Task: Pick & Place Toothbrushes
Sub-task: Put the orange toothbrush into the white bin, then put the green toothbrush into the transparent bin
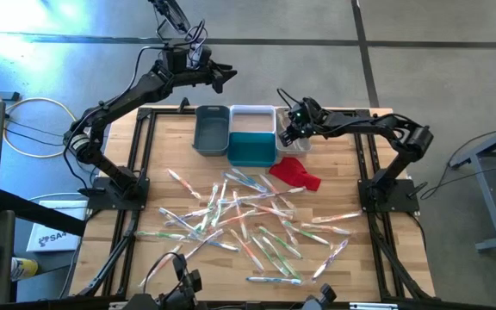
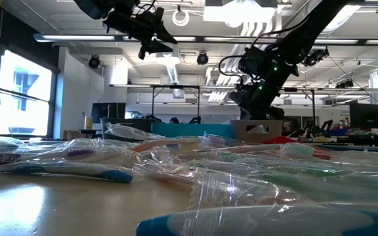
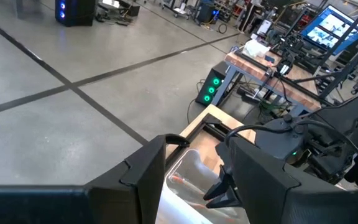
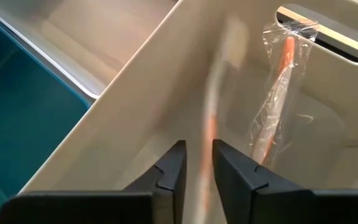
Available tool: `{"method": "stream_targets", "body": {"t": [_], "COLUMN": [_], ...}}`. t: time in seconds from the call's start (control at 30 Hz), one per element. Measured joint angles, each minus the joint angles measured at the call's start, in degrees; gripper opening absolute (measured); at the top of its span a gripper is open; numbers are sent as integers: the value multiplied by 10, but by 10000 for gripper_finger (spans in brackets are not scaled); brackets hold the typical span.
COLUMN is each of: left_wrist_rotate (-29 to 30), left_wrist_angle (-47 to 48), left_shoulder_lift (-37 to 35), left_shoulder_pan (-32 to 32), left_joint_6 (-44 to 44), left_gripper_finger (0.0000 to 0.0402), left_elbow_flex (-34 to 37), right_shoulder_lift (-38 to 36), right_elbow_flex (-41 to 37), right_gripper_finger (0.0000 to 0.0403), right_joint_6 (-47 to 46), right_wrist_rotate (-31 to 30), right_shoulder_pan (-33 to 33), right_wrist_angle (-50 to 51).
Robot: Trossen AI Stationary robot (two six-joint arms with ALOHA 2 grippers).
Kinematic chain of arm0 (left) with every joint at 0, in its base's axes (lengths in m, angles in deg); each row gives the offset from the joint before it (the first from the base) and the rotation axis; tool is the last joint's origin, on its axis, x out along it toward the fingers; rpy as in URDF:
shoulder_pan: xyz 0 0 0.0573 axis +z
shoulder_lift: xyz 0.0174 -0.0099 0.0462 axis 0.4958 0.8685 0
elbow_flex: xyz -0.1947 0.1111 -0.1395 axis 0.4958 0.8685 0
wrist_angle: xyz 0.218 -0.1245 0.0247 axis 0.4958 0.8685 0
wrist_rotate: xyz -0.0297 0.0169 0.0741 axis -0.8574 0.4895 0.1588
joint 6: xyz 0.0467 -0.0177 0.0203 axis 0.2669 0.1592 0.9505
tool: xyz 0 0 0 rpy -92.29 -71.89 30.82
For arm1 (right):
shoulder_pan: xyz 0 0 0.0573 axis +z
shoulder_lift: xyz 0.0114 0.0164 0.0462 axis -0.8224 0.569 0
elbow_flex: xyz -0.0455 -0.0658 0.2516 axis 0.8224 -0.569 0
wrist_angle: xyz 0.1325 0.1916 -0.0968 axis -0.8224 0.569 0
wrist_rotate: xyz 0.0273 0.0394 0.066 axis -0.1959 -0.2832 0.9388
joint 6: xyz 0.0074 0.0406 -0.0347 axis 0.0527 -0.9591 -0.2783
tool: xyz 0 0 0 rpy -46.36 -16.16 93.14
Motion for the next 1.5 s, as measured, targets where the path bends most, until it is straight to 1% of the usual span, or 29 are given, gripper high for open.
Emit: {"method": "stream_targets", "body": {"t": [0.13, 0.27, 0.53, 0.63, 0.73, 0.83, 0.97, 1.17, 1.5], "left_wrist_rotate": [0, 0, 0, -1, -1, -1, -1, 0, 0], "left_wrist_angle": [7, 13, 13, 13, 13, 13, 13, 13, 13], "left_shoulder_lift": [0, 0, 0, 0, 0, 0, 0, 0, 0], "left_shoulder_pan": [0, 0, 0, 0, 0, 0, 0, 0, 0], "left_joint_6": [0, 0, 0, 0, 0, 0, 0, 0, 0], "left_gripper_finger": [175, 175, 175, 175, 175, 175, 175, 175, 175], "left_elbow_flex": [0, 0, 0, 0, 0, 0, 0, 0, 0], "right_shoulder_lift": [0, -15, -108, -148, -187, -223, -257, -266, -264], "right_elbow_flex": [0, 0, 0, 0, 0, 0, 0, 0, 0], "right_gripper_finger": [88, 93, 89, 90, 90, 90, 90, 90, 90], "right_joint_6": [1, 2, 8, 13, 38, 74, 118, 132, 139], "right_wrist_rotate": [0, 1, 5, 30, 67, 89, 89, 89, 88], "right_shoulder_pan": [0, 0, 0, 0, 0, 0, 0, 0, 0], "right_wrist_angle": [0, 1, 3, 2, 0, -1, -7, -31, -29]}}
